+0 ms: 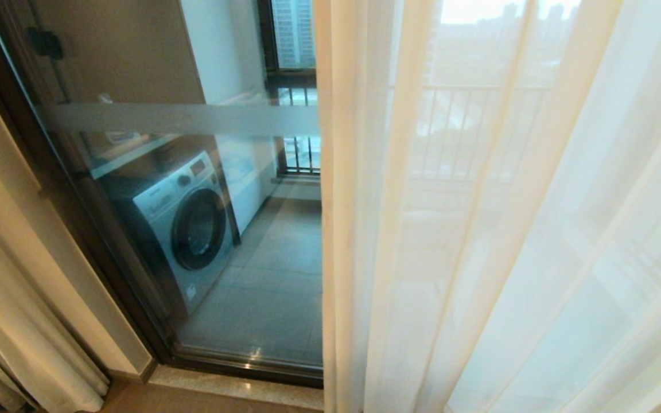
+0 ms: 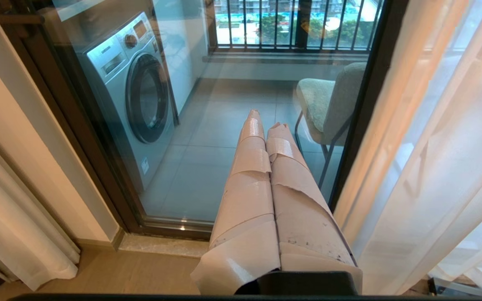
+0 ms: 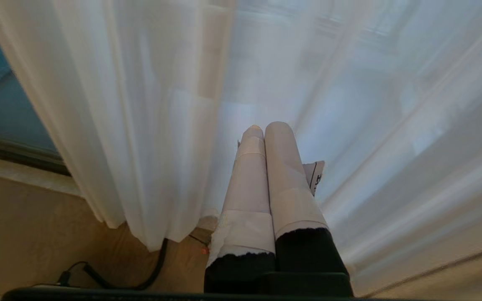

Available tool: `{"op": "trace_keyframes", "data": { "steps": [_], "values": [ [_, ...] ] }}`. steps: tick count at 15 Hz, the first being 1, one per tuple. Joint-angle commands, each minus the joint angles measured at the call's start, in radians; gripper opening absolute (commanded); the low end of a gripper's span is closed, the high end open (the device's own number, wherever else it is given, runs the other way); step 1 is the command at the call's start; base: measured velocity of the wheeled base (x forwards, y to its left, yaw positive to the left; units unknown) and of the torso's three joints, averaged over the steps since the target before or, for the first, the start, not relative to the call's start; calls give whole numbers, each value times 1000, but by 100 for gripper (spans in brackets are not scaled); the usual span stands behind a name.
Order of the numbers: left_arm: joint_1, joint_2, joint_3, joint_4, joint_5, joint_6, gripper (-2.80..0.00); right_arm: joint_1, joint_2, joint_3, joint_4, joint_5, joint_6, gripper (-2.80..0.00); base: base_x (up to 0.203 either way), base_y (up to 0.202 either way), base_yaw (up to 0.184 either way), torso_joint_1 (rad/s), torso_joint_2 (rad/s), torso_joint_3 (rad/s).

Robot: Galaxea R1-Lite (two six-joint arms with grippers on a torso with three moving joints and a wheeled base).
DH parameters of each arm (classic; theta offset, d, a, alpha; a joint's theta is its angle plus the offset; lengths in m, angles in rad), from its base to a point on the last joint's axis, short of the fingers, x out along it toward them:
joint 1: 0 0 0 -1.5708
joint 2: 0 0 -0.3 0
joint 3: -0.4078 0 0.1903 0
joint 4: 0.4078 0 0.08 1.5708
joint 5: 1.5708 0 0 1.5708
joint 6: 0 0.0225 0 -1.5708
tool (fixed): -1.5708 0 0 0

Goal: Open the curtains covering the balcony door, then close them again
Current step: Close the inner curtains on both sides

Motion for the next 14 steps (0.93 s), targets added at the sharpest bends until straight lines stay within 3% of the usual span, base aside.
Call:
{"op": "trace_keyframes", "data": {
  "steps": [1,5,11,14],
  "values": [
    [0,0,0,0,0,0,-280,9,-134,0,31,28,1,-280,0,0,0,0,0,0],
    [0,0,0,0,0,0,-280,17,-191,-1,57,43,49,-280,0,0,0,0,0,0],
    [0,0,0,0,0,0,-280,17,-191,2,51,44,38,-280,0,0,0,0,0,0],
    [0,0,0,0,0,0,-280,17,-191,2,51,43,74,-280,0,0,0,0,0,0]
  ]
}}
